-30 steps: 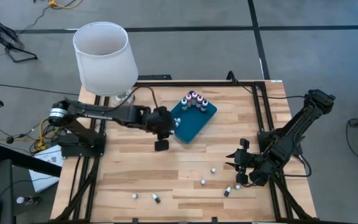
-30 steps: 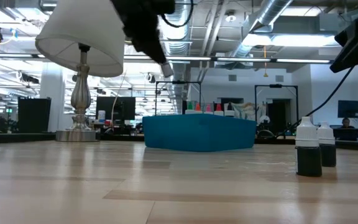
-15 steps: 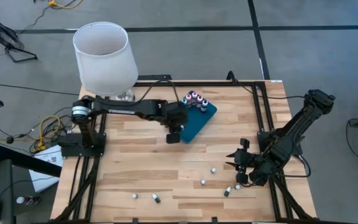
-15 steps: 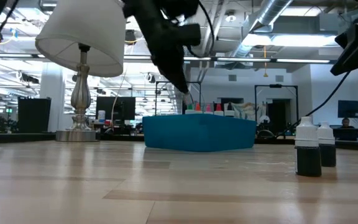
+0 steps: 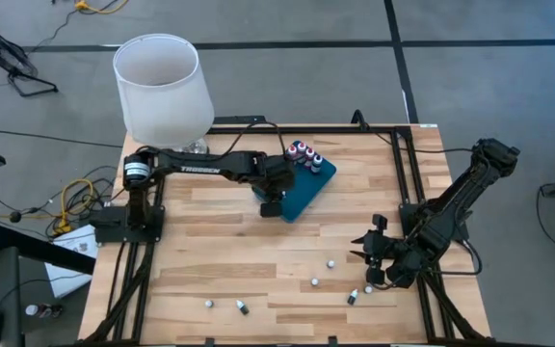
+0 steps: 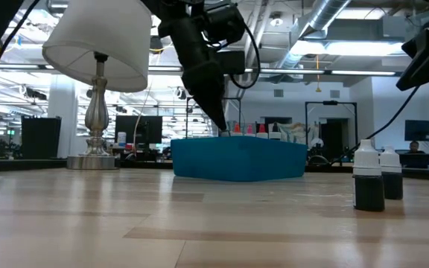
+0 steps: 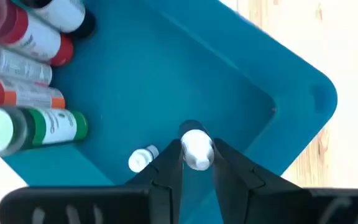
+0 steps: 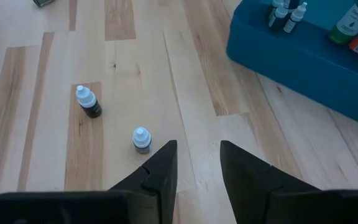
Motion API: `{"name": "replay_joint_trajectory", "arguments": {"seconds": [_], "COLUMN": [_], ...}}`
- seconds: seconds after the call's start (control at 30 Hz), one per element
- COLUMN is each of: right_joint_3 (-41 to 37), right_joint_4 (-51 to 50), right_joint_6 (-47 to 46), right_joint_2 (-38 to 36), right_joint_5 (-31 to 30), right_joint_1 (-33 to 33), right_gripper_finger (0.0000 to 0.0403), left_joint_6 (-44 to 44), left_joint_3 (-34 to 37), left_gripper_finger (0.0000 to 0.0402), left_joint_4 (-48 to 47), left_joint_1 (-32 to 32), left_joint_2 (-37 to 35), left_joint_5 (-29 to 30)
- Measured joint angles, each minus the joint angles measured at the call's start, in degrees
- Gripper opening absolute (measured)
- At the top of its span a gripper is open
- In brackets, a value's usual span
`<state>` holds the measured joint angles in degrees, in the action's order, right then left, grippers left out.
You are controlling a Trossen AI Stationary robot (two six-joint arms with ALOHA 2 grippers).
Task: Pick & Place food coloring
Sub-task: Put the small black food coloring bottle into the blue container
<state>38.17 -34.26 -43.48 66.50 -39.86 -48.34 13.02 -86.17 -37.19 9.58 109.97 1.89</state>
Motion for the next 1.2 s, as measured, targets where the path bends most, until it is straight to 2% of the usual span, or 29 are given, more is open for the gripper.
{"name": "replay_joint_trajectory", "arguments": {"seconds": [0.67,0.83,1.2], "right_joint_3": [0.0,0.0,-0.04], "right_joint_4": [0.15,0.17,0.42], "right_joint_6": [0.0,-0.02,0.04], "right_joint_2": [0.0,0.0,0.11], "right_joint_5": [-0.59,-0.58,-0.6], "right_joint_1": [0.0,0.0,0.0], "right_gripper_finger": [0.0111,0.0111,0.0111], "left_joint_6": [13.44,15.92,16.54], "left_joint_3": [0.02,-0.11,-1.27], "left_gripper_finger": [0.0062,0.0062,0.0062], "left_joint_4": [-1.75,-1.25,-3.17], "left_joint_1": [-1.11,-1.01,-0.97], "left_joint_2": [0.0,2.06,3.67], "left_joint_5": [-0.23,0.1,1.06]}}
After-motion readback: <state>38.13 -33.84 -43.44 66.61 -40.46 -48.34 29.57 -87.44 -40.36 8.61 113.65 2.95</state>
